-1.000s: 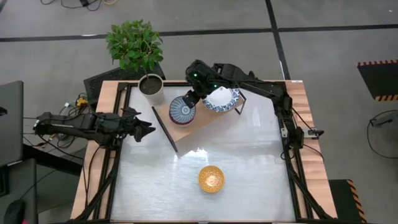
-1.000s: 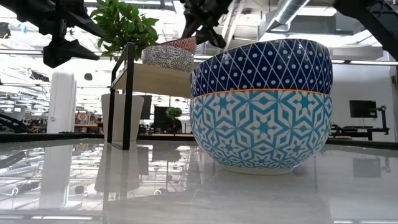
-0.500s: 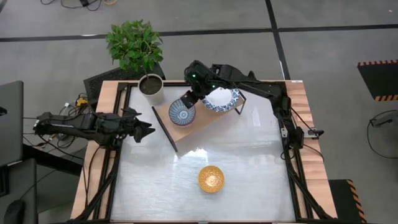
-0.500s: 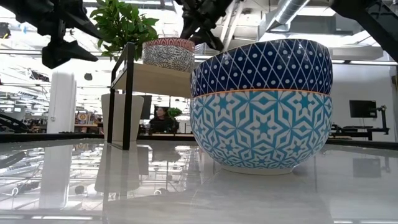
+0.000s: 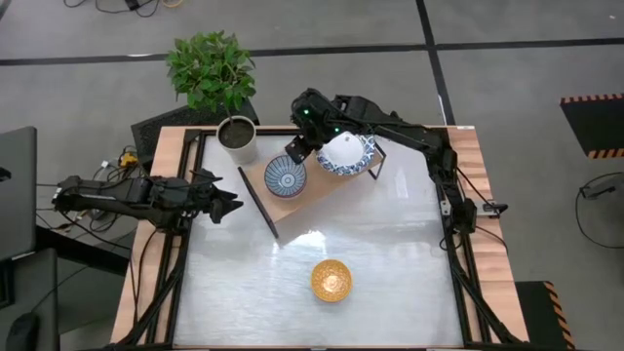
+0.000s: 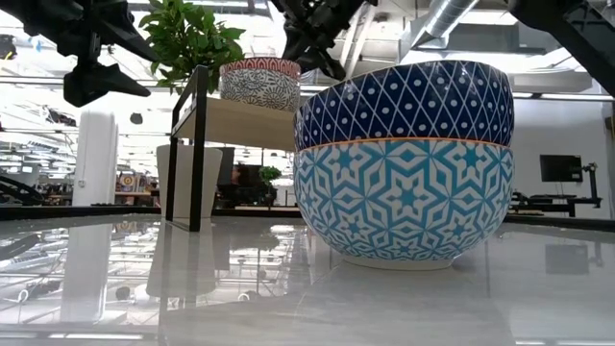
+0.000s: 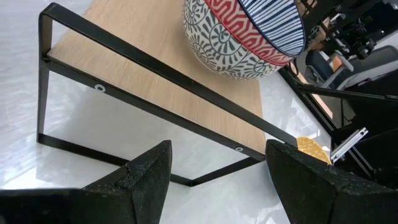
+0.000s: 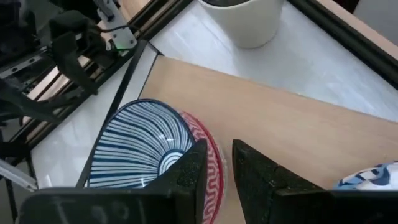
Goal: Place and stack bowls onto a shelf
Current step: Stack the dark blue bowl on top of the red bowl on the shelf
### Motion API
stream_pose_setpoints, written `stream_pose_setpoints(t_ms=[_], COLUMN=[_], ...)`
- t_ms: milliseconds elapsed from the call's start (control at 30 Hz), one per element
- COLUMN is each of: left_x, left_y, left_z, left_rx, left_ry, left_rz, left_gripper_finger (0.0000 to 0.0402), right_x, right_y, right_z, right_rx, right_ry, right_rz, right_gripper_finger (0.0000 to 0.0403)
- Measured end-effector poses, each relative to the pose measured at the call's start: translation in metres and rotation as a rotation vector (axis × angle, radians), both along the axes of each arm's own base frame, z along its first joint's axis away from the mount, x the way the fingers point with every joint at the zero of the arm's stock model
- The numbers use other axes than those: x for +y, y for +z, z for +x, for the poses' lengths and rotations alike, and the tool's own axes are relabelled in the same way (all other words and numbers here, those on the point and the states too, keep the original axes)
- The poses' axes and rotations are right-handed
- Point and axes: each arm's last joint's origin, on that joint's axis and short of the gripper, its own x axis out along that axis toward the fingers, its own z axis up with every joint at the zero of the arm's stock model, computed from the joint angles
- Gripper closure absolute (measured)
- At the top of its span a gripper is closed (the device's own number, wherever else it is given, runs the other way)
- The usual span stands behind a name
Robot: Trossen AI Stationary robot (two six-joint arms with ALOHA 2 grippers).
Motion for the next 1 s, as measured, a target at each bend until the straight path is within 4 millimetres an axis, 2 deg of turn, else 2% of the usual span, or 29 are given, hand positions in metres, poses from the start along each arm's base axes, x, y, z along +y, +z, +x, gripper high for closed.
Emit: stream_pose_setpoints(t_ms=[267,500,1000], left_x=[0.0,0.0,0.0], left_y=[0.0,-0.001,-0.001], left_z=[0.0,0.0,-0.001], left_rx=[0.005,0.014,0.012], left_ry=[0.0,0.0,0.011], left_rz=[0.001,0.002,0.007], left_gripper_finger=[0.0155,0.0155,0.0155], right_x=[0.024,0.023,0.024], right_y=[0.012,0.006,0.005], right_z=[-0.006,-0.01,-0.01], right_rx=[0.015,0.098,0.101], right_ry=[0.105,0.091,0.095], right_rz=[-0.077,-0.102,-0.103], right_gripper_finger=[0.0303,0.0321,0.034])
